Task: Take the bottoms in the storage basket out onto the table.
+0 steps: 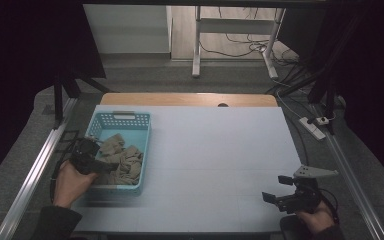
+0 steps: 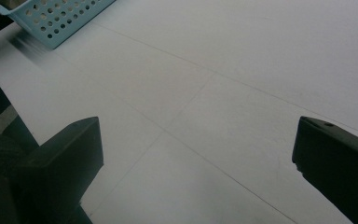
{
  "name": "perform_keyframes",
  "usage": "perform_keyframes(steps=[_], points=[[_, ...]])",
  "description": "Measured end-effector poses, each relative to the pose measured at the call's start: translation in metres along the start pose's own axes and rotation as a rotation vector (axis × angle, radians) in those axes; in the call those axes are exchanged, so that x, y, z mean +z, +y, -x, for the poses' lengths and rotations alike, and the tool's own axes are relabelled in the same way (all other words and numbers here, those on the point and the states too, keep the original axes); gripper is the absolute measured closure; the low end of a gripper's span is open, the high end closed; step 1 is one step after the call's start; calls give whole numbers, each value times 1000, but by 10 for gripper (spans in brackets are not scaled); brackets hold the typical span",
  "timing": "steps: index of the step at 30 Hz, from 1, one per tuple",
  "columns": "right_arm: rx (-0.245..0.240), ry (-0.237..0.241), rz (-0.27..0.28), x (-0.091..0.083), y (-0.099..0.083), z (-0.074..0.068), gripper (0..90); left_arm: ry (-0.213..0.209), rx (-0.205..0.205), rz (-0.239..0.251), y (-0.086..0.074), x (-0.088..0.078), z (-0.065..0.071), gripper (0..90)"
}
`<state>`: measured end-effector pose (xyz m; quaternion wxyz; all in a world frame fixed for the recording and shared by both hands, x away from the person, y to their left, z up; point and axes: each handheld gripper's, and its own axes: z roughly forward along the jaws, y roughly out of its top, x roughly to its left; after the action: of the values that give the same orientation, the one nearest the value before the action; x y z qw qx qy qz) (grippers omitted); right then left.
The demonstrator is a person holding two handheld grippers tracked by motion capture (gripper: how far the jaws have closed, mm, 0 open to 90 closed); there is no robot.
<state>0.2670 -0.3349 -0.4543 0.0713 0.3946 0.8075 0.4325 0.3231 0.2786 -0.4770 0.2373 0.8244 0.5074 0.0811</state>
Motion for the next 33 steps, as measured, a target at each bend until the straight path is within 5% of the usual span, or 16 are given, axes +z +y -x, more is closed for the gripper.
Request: perform_keyframes(steps=[3, 10, 19, 24, 30, 33], points=[[-1, 0, 0, 0, 0, 0, 16, -14, 19, 2, 5, 4, -1, 0], [-3, 1, 0, 0, 0, 0, 16, -34, 55, -89, 23, 21, -2, 0], [-5, 2, 0, 0, 0, 0, 16, -52, 82, -161, 26, 50, -2, 0], [-8, 4, -2, 0, 0, -1, 16, -3, 153, -291, 27, 68, 7, 0], [-12, 4, -3, 0, 0, -1, 16, -4, 132, -329, 32, 70, 6, 0], [-14, 3, -4, 0, 0, -1, 17, 11, 116, -337, 35, 69, 5, 82]])
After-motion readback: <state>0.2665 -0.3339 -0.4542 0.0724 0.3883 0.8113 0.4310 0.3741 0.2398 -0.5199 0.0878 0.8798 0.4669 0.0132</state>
